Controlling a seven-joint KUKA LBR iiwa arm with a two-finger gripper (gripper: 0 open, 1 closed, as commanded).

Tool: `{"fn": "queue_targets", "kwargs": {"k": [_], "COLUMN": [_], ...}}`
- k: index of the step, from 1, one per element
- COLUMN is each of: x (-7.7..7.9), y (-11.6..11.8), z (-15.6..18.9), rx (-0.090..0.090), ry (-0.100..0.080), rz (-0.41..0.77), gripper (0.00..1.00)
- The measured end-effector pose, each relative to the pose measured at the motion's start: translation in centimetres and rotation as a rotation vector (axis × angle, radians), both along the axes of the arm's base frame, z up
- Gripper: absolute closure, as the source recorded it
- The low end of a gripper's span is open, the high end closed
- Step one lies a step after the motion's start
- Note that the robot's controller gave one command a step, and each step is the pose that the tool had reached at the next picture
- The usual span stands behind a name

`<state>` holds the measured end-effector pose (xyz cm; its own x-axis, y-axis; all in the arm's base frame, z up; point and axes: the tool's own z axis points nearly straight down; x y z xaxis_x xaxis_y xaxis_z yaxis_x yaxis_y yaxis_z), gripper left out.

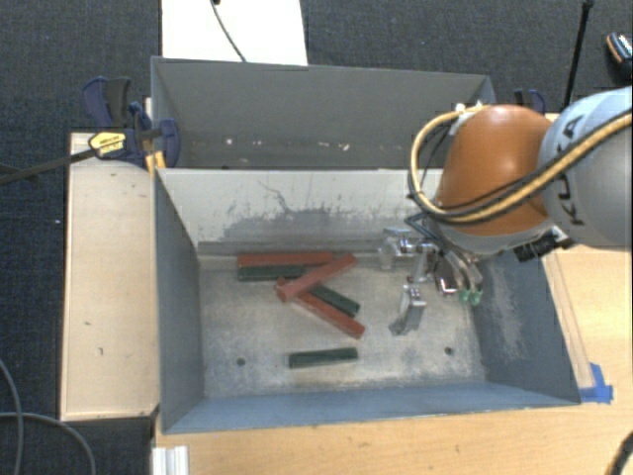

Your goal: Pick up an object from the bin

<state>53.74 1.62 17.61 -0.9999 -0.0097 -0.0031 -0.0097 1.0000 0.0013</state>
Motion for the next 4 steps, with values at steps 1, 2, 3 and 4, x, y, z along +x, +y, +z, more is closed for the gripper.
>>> {"fn": "queue_targets", "kwargs": {"k": [1,2,3,4], "x": [1.9,-0.2,0.0,0.9], "y": [3.1,5.2,5.2,9.2], "z": [-10.0,-10.5,-10.3,-9.9], "rx": [-0.001,0.0,0.001,-0.003], "ry": [0.004,0.003,-0.003,0.01], "rz": [0.072,-0.241,-0.241,-0.337], "gripper": [0.0,0.0,1.0,1.0]}}
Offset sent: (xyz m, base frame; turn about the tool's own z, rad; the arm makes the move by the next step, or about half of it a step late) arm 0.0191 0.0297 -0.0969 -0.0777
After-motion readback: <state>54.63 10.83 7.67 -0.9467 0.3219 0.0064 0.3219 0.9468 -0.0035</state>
